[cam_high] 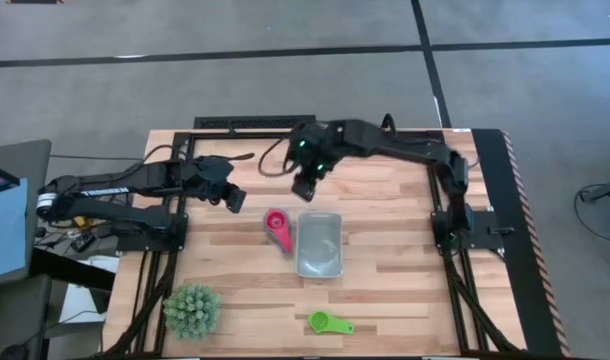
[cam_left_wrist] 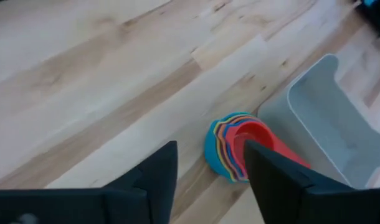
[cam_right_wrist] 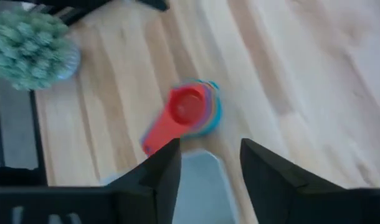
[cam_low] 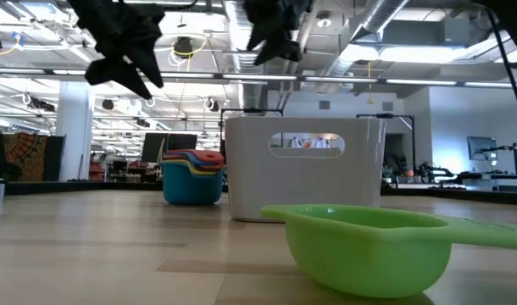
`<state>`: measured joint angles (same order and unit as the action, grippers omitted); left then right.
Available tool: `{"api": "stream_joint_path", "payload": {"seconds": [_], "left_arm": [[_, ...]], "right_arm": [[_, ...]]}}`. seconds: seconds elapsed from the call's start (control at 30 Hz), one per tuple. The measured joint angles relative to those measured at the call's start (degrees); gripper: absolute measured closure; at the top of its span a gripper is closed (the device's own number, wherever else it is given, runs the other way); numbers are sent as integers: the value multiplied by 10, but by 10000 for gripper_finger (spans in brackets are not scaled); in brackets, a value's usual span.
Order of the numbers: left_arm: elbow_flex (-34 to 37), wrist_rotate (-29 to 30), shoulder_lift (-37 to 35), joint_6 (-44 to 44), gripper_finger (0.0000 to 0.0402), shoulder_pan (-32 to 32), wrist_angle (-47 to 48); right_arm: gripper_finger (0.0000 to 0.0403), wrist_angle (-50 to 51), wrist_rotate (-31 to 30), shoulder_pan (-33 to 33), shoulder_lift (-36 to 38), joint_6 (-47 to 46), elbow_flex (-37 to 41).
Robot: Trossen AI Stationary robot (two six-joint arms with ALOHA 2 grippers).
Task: Nest measuring cups in basket
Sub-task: Stack the green measuring cup on top of the red measuring cup
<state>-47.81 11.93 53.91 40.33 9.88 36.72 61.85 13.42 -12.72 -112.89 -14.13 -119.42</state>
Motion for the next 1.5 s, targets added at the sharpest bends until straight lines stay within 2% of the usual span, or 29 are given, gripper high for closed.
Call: {"api": "stream_joint_path", "payload": {"seconds": [0.2, 0.37, 0.5, 0.7, 1.07, 1.23, 1.37, 1.5], "left_arm": [[0, 1, 77, 32, 177, -13, -41], [0, -11, 142, 55, 152, -13, -46], [0, -25, 185, 57, 145, -13, -73], [0, -89, 252, 35, 145, -13, -154], [0, -175, 348, 27, 145, 7, -177], [-1, -189, 380, 0, 173, 8, -191], [-3, -192, 402, -2, 226, 8, -205], [-4, -191, 412, -1, 286, 8, -213]], "right_arm": [[169, 78, -1, -47, 22, 37, 0], [154, 102, 0, -68, 25, 62, 0], [154, 77, 6, -70, 27, 69, 26], [154, 51, 68, -77, 26, 73, 82], [154, 42, 92, -78, 46, 73, 120], [154, 35, 92, -81, 74, 68, 119], [154, 32, 86, -89, 103, 56, 119], [154, 33, 45, -94, 130, 44, 119]]}}
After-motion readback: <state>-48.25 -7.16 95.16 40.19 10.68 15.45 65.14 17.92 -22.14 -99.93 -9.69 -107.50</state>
